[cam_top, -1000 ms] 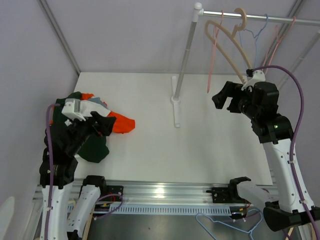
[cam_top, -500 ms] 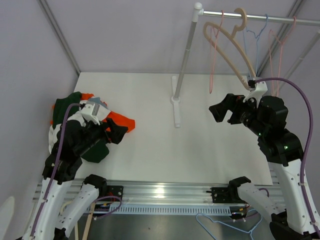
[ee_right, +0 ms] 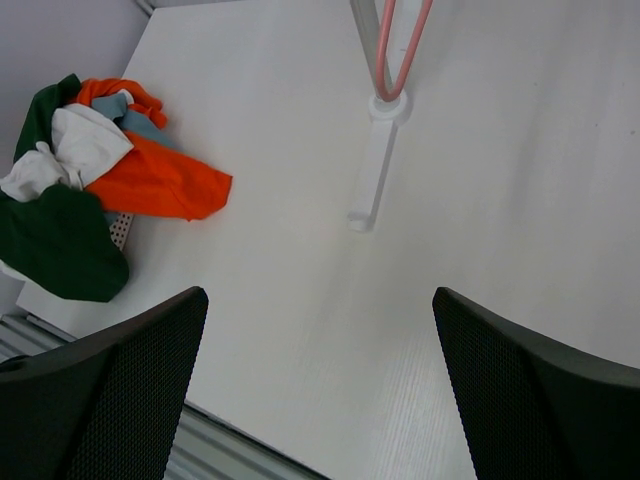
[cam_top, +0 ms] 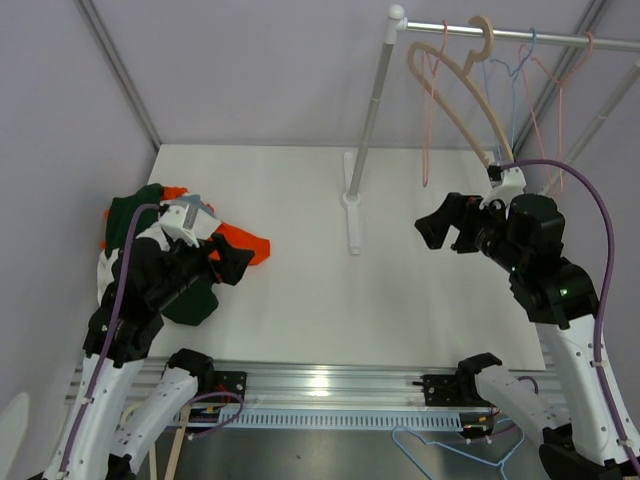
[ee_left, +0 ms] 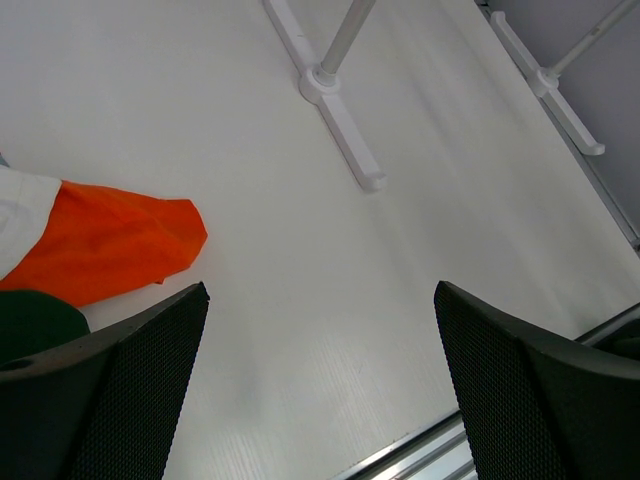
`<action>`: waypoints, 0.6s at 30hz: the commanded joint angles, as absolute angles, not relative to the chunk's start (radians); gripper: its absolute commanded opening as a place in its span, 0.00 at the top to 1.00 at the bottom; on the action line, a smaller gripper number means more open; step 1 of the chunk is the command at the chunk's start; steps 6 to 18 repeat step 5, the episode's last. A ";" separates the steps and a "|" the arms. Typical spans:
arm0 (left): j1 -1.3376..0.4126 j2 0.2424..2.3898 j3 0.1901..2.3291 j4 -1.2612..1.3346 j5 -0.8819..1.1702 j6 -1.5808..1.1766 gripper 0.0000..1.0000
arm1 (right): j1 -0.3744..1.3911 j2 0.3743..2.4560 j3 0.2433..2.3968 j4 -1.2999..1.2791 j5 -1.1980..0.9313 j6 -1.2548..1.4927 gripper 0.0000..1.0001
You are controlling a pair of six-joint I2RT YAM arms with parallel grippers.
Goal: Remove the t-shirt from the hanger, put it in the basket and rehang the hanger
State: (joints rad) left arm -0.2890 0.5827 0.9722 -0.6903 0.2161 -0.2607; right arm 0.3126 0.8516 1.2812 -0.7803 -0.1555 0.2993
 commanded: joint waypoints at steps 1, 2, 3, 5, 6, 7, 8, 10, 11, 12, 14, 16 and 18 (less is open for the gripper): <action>-0.298 0.577 1.003 -0.660 0.219 -0.247 0.00 | 0.318 0.836 1.284 -0.764 -0.169 0.299 0.01; -0.298 0.575 1.005 -0.658 0.218 -0.247 0.00 | 0.318 0.838 1.285 -0.765 -0.169 0.299 0.00; -0.298 0.575 1.008 -0.660 0.216 -0.247 0.00 | 0.318 0.838 1.285 -0.764 -0.170 0.299 0.00; -0.298 0.575 1.008 -0.663 0.213 -0.245 0.01 | 0.318 0.844 1.289 -0.772 -0.169 0.296 0.01; -0.298 0.575 1.008 -0.663 0.213 -0.245 0.01 | 0.318 0.844 1.289 -0.772 -0.169 0.296 0.01; -0.298 0.575 1.008 -0.663 0.213 -0.245 0.01 | 0.318 0.844 1.289 -0.772 -0.169 0.296 0.01; -0.298 0.575 1.008 -0.663 0.213 -0.245 0.01 | 0.318 0.844 1.289 -0.772 -0.169 0.296 0.01; -0.298 0.575 1.008 -0.663 0.213 -0.245 0.01 | 0.318 0.844 1.289 -0.772 -0.169 0.296 0.01; -0.298 0.575 1.008 -0.663 0.213 -0.245 0.01 | 0.318 0.844 1.289 -0.772 -0.169 0.296 0.01; -0.298 0.575 1.008 -0.663 0.213 -0.245 0.01 | 0.318 0.844 1.289 -0.772 -0.169 0.296 0.01; -0.298 0.575 1.008 -0.663 0.213 -0.245 0.01 | 0.318 0.844 1.289 -0.772 -0.169 0.296 0.01; -0.298 0.575 1.008 -0.663 0.213 -0.245 0.01 | 0.318 0.844 1.289 -0.772 -0.169 0.296 0.01; -0.298 0.575 1.008 -0.663 0.213 -0.245 0.01 | 0.318 0.844 1.289 -0.772 -0.169 0.296 0.01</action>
